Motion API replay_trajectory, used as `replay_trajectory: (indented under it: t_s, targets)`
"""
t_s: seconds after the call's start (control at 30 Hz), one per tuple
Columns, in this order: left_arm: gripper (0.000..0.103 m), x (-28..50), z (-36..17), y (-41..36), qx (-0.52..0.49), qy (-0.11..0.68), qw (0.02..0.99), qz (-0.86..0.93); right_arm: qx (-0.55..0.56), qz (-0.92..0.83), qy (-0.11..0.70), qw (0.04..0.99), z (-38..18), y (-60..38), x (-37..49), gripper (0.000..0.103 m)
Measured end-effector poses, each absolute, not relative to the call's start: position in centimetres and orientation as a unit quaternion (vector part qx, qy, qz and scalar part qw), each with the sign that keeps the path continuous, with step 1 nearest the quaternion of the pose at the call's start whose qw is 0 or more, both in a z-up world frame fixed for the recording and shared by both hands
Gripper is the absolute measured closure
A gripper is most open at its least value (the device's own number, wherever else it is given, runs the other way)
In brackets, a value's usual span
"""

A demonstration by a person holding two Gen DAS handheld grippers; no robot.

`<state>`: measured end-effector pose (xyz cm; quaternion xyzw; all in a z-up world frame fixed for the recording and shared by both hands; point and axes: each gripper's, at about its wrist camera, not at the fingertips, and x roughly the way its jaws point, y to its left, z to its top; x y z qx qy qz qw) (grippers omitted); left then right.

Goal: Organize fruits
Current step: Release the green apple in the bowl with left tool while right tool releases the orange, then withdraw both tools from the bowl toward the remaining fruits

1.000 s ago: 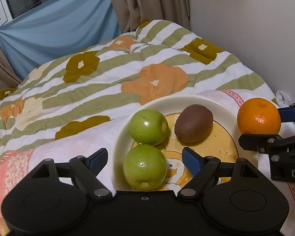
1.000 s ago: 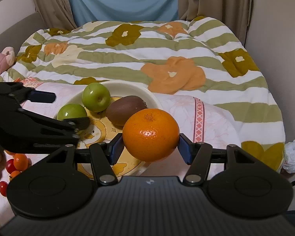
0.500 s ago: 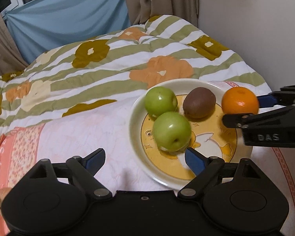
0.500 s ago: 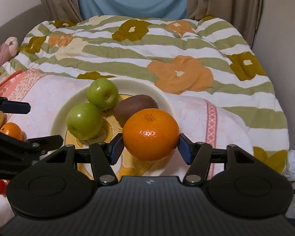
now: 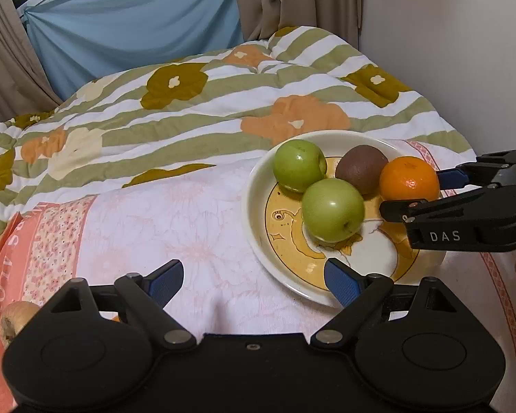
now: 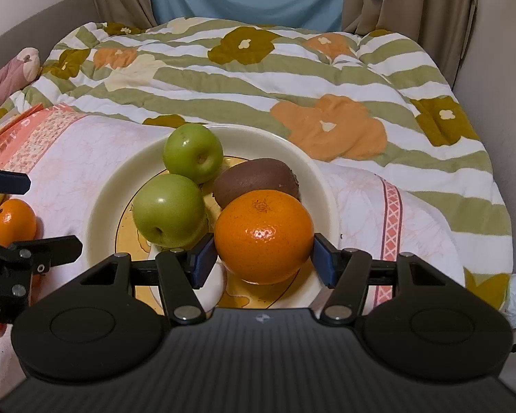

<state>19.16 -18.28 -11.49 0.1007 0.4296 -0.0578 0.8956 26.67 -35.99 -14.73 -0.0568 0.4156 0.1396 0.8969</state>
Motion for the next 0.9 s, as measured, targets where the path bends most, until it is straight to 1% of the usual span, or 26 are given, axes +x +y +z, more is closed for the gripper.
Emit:
replay_trajectory:
  t_s: [0.07,0.13,0.2,0.23,0.53,0.9]
  targets:
    - [0.011,19.0,-11.4,-18.3,0.102,0.43,0.895,-0.058,-0.056,0.14,0.415,0.897,-14.8,-35.9,26.6,0.026]
    - [0.011,18.7,-11.3,-18.3,0.104,0.429,0.896,-0.058,-0.068,0.136,0.405,0.902,-14.5,-35.8,26.3,0.019]
    - [0.011,18.6,-11.1,-18.2,0.105,0.427,0.896,-0.057,-0.078,0.128,0.39,0.908,-14.0,-35.8,26.0,0.002]
    - [0.011,18.5,-11.0,-18.2,0.105,0.427,0.897,-0.057,-0.081,0.123,0.382,0.912,-13.8,-35.7,25.7,0.0]
    - [0.011,17.0,-9.6,-17.8,0.115,0.413,0.902,-0.052,-0.087,0.101,0.367,0.921,-12.4,-36.3,24.4,0.0]
    - [0.011,13.9,-6.6,-15.5,0.098,0.388,0.916,-0.033,-0.093,0.082,0.337,0.933,-9.2,-36.1,21.3,0.0]
